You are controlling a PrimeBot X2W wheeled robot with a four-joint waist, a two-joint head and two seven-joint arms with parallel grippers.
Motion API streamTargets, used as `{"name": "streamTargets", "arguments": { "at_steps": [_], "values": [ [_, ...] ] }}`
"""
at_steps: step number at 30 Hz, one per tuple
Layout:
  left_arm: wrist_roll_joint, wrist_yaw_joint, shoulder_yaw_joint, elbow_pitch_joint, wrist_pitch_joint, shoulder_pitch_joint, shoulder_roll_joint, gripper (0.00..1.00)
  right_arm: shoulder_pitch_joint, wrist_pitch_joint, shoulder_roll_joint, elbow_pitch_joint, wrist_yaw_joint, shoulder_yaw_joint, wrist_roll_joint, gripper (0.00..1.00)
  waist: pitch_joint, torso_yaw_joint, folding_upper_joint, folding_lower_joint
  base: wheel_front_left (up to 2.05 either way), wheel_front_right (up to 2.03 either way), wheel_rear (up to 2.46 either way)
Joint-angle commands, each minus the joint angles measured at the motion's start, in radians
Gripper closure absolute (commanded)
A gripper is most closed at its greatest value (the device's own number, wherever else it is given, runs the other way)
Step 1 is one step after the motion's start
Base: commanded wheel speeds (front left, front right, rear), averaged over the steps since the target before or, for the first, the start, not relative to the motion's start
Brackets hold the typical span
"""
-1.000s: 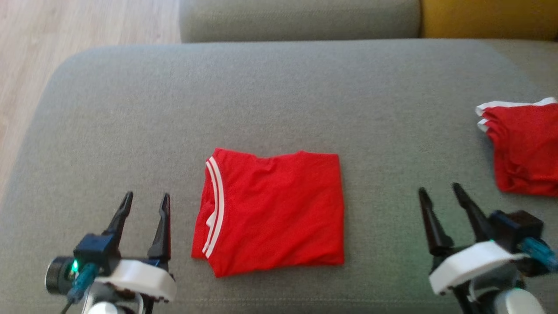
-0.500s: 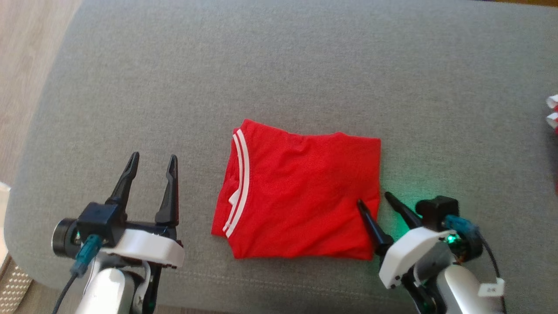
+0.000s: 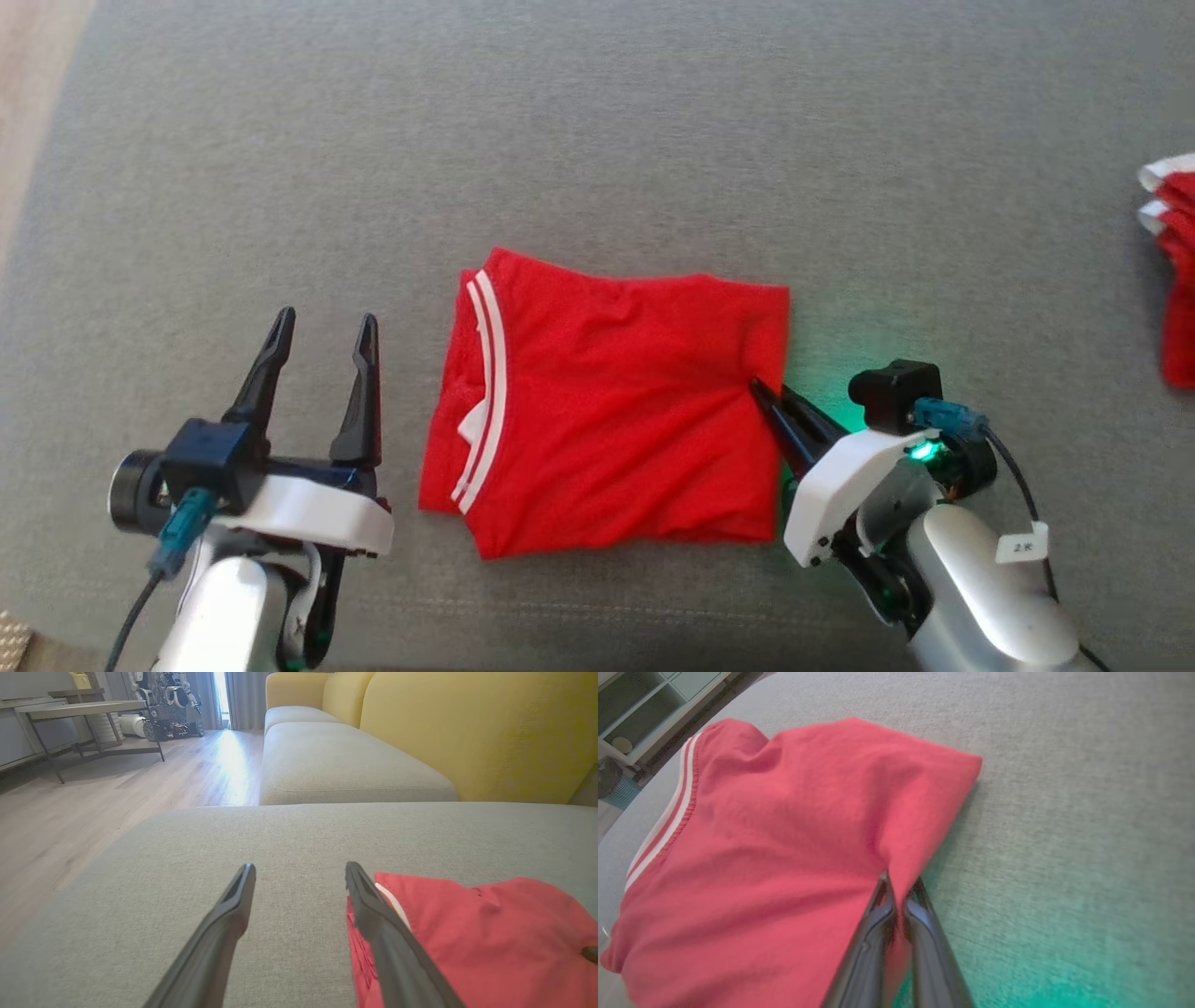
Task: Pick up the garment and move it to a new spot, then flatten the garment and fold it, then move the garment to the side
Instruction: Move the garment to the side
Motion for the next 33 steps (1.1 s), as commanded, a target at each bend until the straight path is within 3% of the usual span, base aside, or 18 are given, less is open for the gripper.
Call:
{"name": "streamTargets", "arguments": {
  "at_steps": [1,6,16,25,33],
  "values": [
    [0.002,0.001,0.039,-0.030,-0.009,-0.035,0.023,0.00,-0.010,0.001,-0.025,-0.037,0.003,0.022,0.002,1.00,-0.003,-0.035,0.0000,0.0000,0.00,0.00,0.00],
    [0.006,0.001,0.039,-0.039,-0.011,-0.035,0.031,0.00,-0.013,0.004,-0.105,-0.130,0.003,-0.022,-0.014,1.00,-0.002,-0.108,0.0000,0.0000,0.00,0.00,0.00],
    [0.020,-0.009,0.021,-0.065,0.003,-0.083,0.052,0.00,-0.116,0.078,-0.280,-0.298,0.003,-0.236,-0.042,1.00,0.052,-0.227,0.0000,0.0000,0.00,0.00,0.00],
    [0.028,-0.016,-0.004,-0.073,0.013,-0.114,0.057,0.00,-0.180,0.108,-0.392,-0.298,0.003,-0.441,0.013,1.00,0.096,-0.244,0.0000,0.0000,0.00,0.00,0.00],
    [0.033,-0.020,-0.016,-0.071,0.015,-0.128,0.065,0.00,-0.196,0.118,-0.427,-0.274,0.003,-0.571,0.049,1.00,0.124,-0.243,0.0000,0.0000,0.00,0.00,0.00]
  ]
}}
